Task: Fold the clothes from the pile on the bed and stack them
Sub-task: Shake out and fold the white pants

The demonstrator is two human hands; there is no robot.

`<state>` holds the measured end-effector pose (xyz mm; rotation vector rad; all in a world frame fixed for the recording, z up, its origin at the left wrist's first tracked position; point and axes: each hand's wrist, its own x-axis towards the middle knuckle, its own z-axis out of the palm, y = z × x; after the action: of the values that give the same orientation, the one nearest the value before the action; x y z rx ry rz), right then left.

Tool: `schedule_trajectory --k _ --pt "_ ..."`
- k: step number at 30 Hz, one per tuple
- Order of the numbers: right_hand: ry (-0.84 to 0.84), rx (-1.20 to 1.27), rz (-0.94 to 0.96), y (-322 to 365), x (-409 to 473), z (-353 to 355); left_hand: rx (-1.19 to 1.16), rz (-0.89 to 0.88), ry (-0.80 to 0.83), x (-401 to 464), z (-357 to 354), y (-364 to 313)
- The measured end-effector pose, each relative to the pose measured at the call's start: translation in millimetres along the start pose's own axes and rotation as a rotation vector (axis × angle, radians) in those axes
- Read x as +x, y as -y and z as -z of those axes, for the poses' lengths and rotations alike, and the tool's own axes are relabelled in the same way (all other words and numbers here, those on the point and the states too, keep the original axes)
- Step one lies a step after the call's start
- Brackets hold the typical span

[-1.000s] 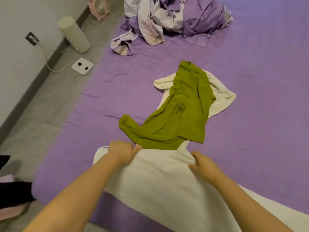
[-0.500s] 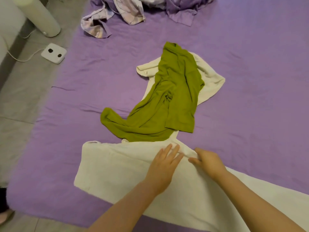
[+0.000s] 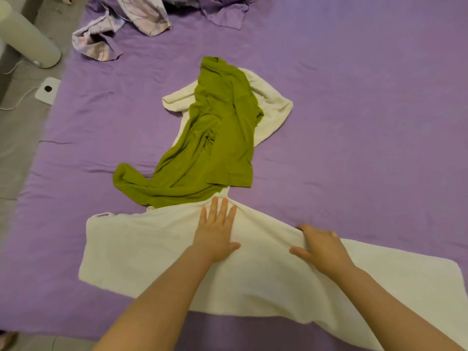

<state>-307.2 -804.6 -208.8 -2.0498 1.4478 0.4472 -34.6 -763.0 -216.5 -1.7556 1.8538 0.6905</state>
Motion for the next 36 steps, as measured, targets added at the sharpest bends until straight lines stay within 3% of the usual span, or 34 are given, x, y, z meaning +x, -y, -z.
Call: schedule_trajectory --k 4,8,13,21,24,27,30,33,36 --pt "-0.03 -0.061 -0.053 -49 -28 5 -0.121 0.097 -0.08 -4 17 -40" --pt "0.018 -0.164 -0.096 -96 -54 9 -0.115 -0.104 -0.197 1 24 -93" --pt "-0.025 -0.195 -0.157 -136 -81 13 -0.11 -0.247 -0.175 14 31 -159" --pt "-0.123 0.126 -0.04 -133 -104 8 -0.297 -0.244 -0.179 13 37 -192" --pt "-0.149 0.346 -0.017 -126 -103 7 -0.343 -0.324 -0.113 6 34 -195" --pt "-0.194 0.346 -0.001 -121 -107 7 -0.364 -0.395 -0.054 -4 35 -208" --pt "-0.321 0.336 -0.086 -124 -114 8 -0.672 -0.324 0.04 -11 47 -213" --pt "-0.269 0.32 -0.214 -126 -121 10 -0.938 -0.223 0.087 -20 64 -194" --pt "-0.168 0.345 -0.237 -106 -122 10 -1.044 -0.104 0.017 -29 80 -157"
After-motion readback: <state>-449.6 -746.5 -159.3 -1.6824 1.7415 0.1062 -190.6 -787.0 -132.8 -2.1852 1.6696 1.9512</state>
